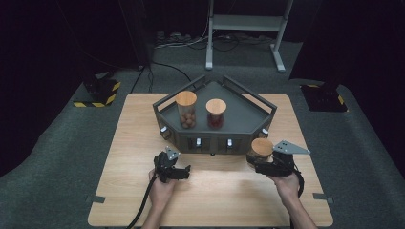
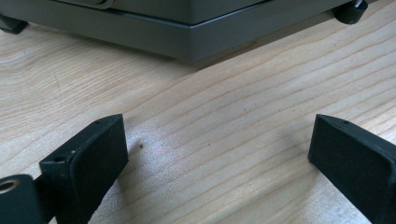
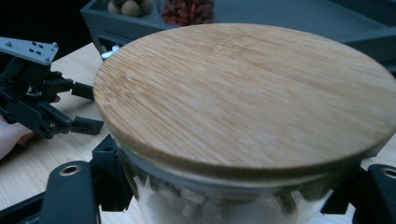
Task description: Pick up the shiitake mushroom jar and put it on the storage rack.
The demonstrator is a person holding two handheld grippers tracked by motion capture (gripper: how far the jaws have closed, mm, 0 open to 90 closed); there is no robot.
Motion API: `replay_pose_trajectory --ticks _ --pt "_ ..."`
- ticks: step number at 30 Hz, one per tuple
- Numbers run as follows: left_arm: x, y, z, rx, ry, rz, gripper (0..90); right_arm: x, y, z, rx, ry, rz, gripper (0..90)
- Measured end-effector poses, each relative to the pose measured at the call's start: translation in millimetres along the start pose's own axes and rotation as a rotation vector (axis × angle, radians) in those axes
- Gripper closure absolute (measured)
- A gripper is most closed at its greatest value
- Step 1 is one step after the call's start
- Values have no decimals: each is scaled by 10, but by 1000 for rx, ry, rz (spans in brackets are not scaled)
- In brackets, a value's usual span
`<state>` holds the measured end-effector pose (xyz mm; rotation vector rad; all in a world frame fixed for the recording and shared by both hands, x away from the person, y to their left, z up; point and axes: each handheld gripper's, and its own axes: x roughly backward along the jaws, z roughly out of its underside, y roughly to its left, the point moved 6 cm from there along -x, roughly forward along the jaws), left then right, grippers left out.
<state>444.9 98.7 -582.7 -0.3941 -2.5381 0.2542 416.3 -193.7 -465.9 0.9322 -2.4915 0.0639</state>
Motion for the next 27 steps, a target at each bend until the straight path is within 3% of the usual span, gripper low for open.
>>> replay_pose_trajectory --ticks 27 --pt "0 0 0 0 0 0 46 -5 3 -252 -11 4 -27 251"
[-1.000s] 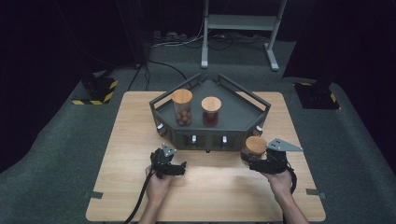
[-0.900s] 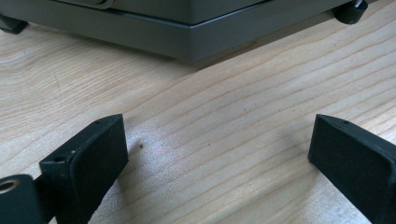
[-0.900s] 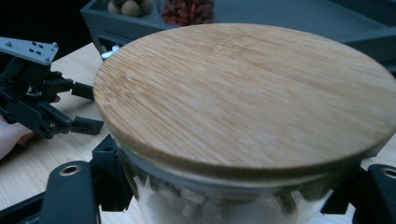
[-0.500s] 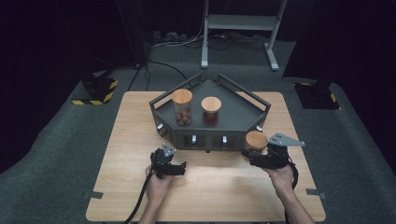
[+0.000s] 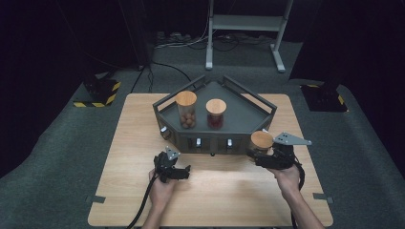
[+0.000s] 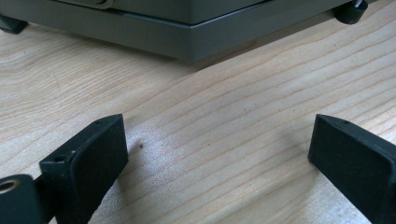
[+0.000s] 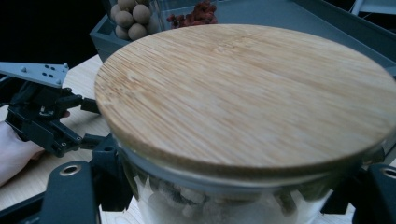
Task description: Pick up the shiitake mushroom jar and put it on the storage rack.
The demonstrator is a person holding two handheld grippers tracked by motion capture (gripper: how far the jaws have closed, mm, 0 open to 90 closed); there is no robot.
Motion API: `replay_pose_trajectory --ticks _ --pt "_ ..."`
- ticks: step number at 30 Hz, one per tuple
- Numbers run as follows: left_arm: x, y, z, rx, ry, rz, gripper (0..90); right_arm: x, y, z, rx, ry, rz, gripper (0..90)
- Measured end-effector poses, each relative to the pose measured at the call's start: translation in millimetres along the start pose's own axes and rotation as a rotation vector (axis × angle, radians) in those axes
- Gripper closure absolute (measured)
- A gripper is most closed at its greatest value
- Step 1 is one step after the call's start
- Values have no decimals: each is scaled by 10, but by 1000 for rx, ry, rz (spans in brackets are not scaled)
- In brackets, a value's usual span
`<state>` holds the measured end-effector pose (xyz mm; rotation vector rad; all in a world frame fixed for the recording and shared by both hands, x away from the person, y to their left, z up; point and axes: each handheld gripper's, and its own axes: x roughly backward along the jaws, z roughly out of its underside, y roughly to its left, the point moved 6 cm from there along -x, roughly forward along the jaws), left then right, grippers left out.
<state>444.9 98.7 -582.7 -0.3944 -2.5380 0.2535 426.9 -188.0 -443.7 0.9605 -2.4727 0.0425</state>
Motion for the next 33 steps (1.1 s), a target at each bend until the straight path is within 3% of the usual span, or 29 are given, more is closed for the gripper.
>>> replay_pose_trajectory --ticks 9,16,21,33 --pt "0 0 0 0 0 0 46 6 12 -124 17 -7 -6 250" --pt "0 0 0 1 -1 0 46 -8 0 -197 -11 -18 -29 251" --pt "0 0 0 0 0 0 46 -14 13 -242 11 -19 -20 251" --pt "0 0 0 0 0 0 46 -36 -6 -342 7 -22 -21 252"
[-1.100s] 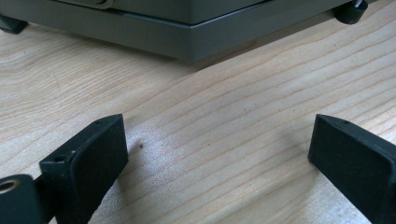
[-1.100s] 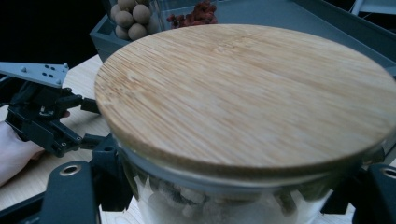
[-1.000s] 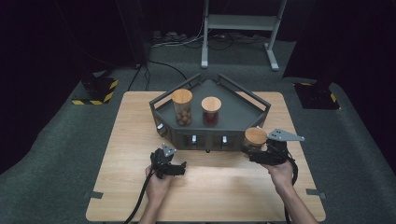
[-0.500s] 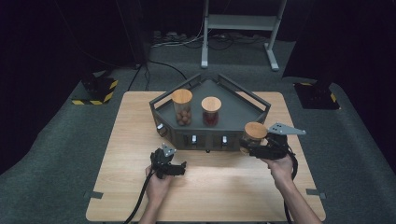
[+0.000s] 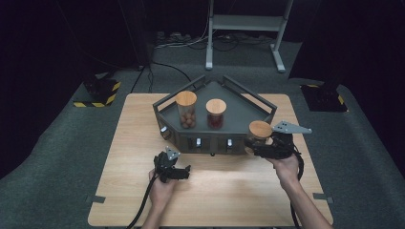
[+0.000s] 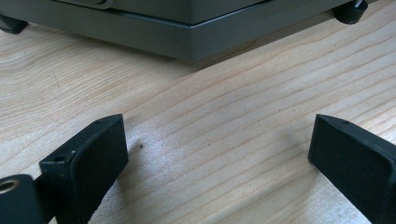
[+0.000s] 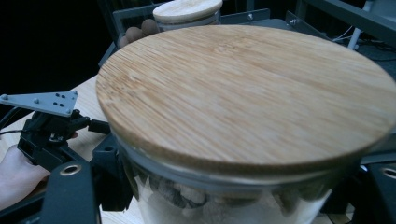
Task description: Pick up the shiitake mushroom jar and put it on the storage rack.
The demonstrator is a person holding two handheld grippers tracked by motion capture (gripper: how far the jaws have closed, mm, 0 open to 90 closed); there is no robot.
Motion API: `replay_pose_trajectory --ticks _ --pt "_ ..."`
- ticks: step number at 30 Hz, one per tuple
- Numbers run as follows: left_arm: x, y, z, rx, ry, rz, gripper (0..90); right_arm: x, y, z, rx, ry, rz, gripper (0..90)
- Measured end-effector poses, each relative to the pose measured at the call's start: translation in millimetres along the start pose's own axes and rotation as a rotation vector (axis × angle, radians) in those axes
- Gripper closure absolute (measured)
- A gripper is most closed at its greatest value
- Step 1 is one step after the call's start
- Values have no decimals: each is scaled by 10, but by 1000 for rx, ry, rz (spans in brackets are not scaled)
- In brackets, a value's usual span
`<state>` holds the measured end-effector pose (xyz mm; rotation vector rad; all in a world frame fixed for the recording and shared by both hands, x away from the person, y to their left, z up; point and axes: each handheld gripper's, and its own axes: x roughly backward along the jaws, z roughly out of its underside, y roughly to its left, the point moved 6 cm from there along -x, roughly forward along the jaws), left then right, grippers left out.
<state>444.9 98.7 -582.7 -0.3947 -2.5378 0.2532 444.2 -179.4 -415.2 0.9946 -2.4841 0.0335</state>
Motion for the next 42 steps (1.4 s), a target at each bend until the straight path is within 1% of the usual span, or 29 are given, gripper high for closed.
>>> replay_pose_trajectory --ticks 8,12,21,42 --pt "0 0 0 0 0 0 46 -29 -45 -66 -6 0 9 252" --pt "0 0 0 0 0 0 46 -48 -63 -118 1 -6 18 252" --pt "0 0 0 0 0 0 46 -101 -105 -182 -16 -7 27 252" --pt "0 0 0 0 0 0 46 -226 -152 -320 -17 -11 52 252"
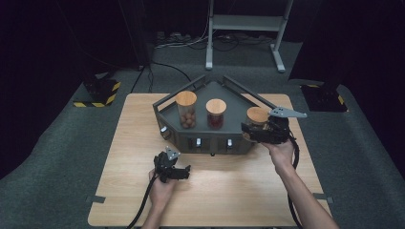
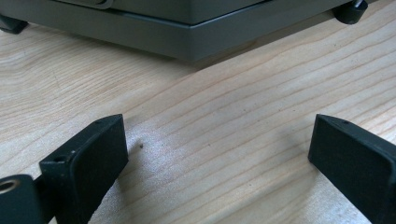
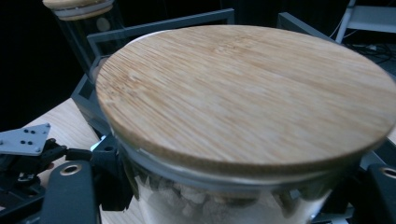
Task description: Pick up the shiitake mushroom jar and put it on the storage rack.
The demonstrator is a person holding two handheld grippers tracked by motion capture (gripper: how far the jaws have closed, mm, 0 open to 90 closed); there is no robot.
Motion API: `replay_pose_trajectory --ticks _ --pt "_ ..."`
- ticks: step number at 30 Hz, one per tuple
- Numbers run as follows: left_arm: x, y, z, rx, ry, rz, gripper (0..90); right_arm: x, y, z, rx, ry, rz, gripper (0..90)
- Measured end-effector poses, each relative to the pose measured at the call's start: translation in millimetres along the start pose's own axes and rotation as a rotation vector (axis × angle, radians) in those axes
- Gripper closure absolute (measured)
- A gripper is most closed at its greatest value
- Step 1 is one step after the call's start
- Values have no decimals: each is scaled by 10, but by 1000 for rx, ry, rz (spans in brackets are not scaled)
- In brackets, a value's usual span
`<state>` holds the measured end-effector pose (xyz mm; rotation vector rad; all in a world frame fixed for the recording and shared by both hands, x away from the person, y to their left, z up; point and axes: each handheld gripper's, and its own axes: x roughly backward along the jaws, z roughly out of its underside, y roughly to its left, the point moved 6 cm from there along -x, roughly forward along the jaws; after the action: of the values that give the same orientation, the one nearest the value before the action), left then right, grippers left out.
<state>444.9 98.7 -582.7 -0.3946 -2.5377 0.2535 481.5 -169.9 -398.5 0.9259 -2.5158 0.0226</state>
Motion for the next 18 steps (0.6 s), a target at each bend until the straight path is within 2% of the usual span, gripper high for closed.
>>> replay_pose_trajectory --ticks 9,18 --pt "0 0 0 0 0 0 46 -66 -75 -36 -24 -2 12 253" --pt "0 0 0 0 0 0 46 -142 -116 -96 -23 3 20 252"
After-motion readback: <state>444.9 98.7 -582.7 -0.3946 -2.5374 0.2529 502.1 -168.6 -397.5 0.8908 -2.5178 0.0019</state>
